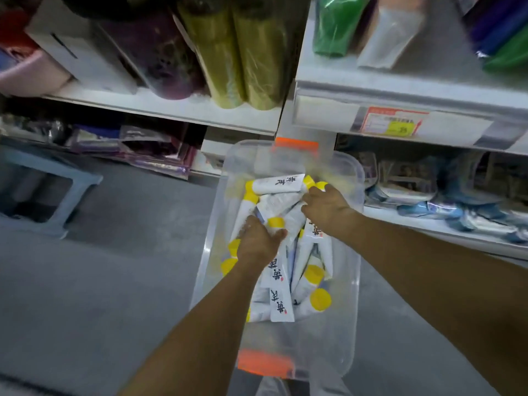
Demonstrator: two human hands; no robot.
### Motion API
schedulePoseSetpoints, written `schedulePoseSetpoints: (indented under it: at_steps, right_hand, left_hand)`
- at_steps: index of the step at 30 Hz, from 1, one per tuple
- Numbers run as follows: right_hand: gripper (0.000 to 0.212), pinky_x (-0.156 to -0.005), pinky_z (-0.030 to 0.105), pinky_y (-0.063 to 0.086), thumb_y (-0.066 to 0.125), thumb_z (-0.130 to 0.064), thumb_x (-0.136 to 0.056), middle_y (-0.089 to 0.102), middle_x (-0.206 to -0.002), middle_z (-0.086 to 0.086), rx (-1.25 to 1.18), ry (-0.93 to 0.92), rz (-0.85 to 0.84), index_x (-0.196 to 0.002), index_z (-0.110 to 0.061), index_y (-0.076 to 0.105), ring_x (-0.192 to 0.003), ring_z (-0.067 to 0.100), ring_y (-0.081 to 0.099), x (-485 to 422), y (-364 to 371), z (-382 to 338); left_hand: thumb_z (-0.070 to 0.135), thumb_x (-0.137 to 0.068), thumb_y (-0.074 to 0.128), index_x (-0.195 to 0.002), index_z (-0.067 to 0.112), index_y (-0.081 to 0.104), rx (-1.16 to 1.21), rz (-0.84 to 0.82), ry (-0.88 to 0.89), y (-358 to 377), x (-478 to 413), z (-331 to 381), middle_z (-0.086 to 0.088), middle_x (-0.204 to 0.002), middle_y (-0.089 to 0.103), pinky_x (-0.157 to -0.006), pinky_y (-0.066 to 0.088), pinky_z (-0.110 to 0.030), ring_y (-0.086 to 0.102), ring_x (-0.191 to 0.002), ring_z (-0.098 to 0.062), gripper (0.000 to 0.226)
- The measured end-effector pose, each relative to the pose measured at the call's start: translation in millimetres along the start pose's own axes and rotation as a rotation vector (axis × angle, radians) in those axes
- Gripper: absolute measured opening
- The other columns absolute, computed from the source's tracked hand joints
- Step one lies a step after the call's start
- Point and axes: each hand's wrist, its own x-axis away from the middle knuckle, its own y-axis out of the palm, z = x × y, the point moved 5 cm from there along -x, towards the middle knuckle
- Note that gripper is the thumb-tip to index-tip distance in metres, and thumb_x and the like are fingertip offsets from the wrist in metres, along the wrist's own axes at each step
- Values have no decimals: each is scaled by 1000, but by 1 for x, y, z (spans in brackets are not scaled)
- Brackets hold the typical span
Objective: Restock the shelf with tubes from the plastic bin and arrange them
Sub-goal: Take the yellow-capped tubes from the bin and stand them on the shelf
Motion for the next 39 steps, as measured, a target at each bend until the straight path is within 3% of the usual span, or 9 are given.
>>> schedulePoseSetpoints:
  at_steps: [3, 6, 11, 15, 20, 24, 28, 34, 39]
  right_hand:
    - [35, -111, 45, 24, 57, -19, -91, 41, -142, 6, 155, -67, -22, -126, -19, 59, -135, 28, 30, -19, 14, -5]
    - [31, -105, 38, 23, 46, -14, -97, 47, -135, 11, 131, -147, -41, -126, -10, 55, -129, 26, 35, -28, 22, -11]
    - [30, -106, 41, 29, 57, -25, -93, 57, -125, -4, 199, -165, -25, -122, -27, 59, -126, 23, 43, -16, 11, 0]
    - [28, -111, 39, 24, 59, -16, -90, 65, -117, -4, 130, -233, 35, -118, -24, 60, -119, 24, 53, -2, -7, 5]
    - [39, -107, 23, 23, 57, -20, -93, 46, -142, 6, 5, -183, -97, -132, -19, 55, -138, 27, 28, 9, -5, -3]
    - [48, -116, 51, 10, 52, -26, -97, 42, -147, 3, 85, -133, -230, -142, -22, 38, -139, 26, 30, 12, 11, -7]
    - [49, -119, 49, 8, 57, -30, -94, 38, -147, -3, 187, -135, -211, -140, -27, 41, -141, 23, 23, 5, 17, -14]
    - [43, -108, 39, 26, 59, -23, -91, 49, -138, 7, 218, -217, -160, -132, -16, 49, -136, 27, 34, 19, -6, -12]
    - [57, -80, 32, 44, 67, -27, -84, 62, -118, 7, -209, -84, -112, -132, -11, 40, -105, 27, 61, 68, -55, 17]
  left_hand:
    - [42, -81, 70, -134, 1, 31, -17, 19, -23, 11, -7, 4, -16, -130, 55, -94, 44, -41, 53, -121, -33, 78]
    - [34, -80, 72, -135, 2, 27, -32, 26, -14, 17, -10, 8, -16, -127, 57, -94, 44, -41, 55, -117, -34, 78]
    - [27, -79, 72, -132, 12, 39, -8, -2, 6, 3, -3, 12, -10, -120, 62, -86, 44, -33, 58, -111, -31, 64]
    - [37, -73, 77, -115, 24, 59, -42, -13, 34, -30, 13, 15, 0, -104, 66, -75, 39, -23, 61, -102, -23, 47]
    - [46, -69, 79, -84, 20, 58, -83, 10, 21, -65, 29, 19, 2, -80, 63, -66, 44, -26, 63, -81, -21, 37]
    - [58, -63, 78, -87, 21, 58, -168, 31, 20, -70, 27, 18, 1, -91, 66, -71, 49, -28, 65, -88, -21, 48]
    - [70, -46, 73, -88, 25, 58, -116, -19, -37, -59, 22, 5, 0, -92, 67, -79, 56, -39, 68, -84, -22, 64]
    - [53, -73, 75, -84, 14, 55, 108, -98, -176, -60, 38, -16, -3, -71, 66, -41, 39, -17, 61, -48, -13, 45]
    - [46, -86, 66, -91, 4, 57, 352, -164, -266, -87, 72, -23, -12, -63, 61, -36, 34, -14, 50, -32, -10, 43]
